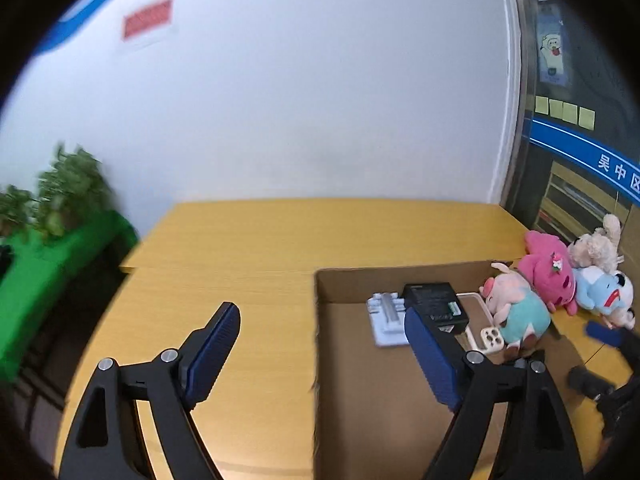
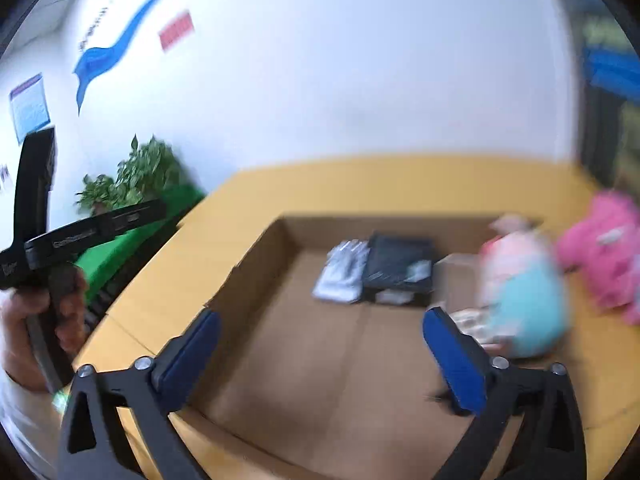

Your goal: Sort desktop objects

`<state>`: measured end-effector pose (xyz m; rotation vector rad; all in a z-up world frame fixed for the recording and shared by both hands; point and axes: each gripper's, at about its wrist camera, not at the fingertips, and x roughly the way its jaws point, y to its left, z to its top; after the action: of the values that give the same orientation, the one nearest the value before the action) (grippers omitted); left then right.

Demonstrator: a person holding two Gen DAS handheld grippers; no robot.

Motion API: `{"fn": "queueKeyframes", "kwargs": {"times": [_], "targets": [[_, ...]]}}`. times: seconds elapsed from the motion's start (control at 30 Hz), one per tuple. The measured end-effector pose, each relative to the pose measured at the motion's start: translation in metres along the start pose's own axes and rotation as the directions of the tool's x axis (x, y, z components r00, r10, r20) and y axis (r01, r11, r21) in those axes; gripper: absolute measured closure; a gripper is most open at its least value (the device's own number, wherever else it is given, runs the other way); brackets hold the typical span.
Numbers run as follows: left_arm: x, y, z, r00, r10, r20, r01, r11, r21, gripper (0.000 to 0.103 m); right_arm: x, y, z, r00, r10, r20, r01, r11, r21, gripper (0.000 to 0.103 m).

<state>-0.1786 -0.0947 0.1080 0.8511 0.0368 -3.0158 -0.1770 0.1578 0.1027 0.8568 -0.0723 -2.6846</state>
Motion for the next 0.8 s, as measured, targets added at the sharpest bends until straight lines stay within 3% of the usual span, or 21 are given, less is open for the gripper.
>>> {"fn": "queueKeyframes", "kwargs": {"times": [0.07,0.13,0.3,0.5,0.53,0.8], "targets": [[-0.010,-0.010,-0.020,1.000,-0.011,-0.008,0.011,1.000,0.019,0.018,-0.045,0.000,-0.027,0.998,-0.065,-0.019,0.064,0.997,-0.048,0.000],[0.000,-0.025,-0.047,0.998,-0.041,-0.042,0.042,0.999,0.031,0.018,-0.051,0.001,-0.047,0.993,-0.115,-0.028,0.113,0.992,-0.061,0.000],[0.036,-0.059,-0.104,0.995,-0.076,-0.069,0.079,0.996,0.050,0.018,0.003,-0.047,-0.099,0.976,-0.216,-0.013,0.216,0.976,-0.022,0.000],[0.077,-0.077,-0.144,0.990,-0.033,-0.136,0.037,0.999,0.029,0.018,0.042,-0.074,-0.134,0.974,-0.224,0.030,0.224,0.975,0.012,0.000],[0.078,-0.084,-0.147,0.995,0.013,-0.103,-0.005,0.997,0.072,0.018,0.047,-0.079,-0.136,0.974,-0.226,0.026,0.225,0.974,0.039,0.000],[0.073,-0.089,-0.159,0.999,0.044,0.000,-0.044,0.998,0.045,0.015,0.059,-0.078,-0.141,0.959,-0.272,0.077,0.269,0.962,0.043,0.000]]}}
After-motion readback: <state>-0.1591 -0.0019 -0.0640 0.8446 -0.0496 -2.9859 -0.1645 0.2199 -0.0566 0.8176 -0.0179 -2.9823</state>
